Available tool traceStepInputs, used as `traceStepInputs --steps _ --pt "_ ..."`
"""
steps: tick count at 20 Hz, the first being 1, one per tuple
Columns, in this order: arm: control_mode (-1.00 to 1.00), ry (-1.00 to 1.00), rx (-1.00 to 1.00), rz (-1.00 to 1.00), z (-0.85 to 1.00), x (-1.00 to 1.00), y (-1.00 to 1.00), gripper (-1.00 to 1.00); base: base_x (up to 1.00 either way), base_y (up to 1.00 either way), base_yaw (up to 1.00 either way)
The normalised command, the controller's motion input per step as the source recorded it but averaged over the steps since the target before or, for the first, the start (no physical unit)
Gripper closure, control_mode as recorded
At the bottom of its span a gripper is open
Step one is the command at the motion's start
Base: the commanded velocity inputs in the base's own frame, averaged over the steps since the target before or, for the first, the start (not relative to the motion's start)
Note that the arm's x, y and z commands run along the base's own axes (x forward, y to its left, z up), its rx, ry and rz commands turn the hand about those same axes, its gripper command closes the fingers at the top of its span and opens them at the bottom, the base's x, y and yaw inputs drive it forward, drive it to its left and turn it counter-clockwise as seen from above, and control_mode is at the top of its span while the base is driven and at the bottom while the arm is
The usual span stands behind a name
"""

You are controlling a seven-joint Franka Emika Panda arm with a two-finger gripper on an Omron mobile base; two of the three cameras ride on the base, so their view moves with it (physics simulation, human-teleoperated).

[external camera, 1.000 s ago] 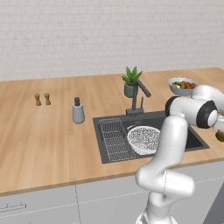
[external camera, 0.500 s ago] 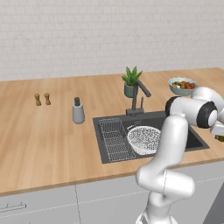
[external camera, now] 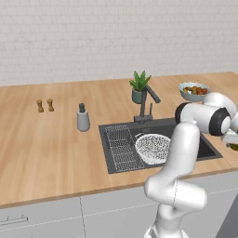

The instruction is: Put the colander in the sink, put the kiwi in the colander, and turn on the sink faucet and pour water over the colander.

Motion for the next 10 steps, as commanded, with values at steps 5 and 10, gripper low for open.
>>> traceStepInputs --steps 5,10 --pt "-1.00 0.00 0.00 0.02 -0.04 0.15 0.00 -1.00 0.00 0.00 0.00" --pt "-1.00 0.00 0.00 0.02 -0.20 0.02 0.00 -1.00 0.00 0.00 0.00"
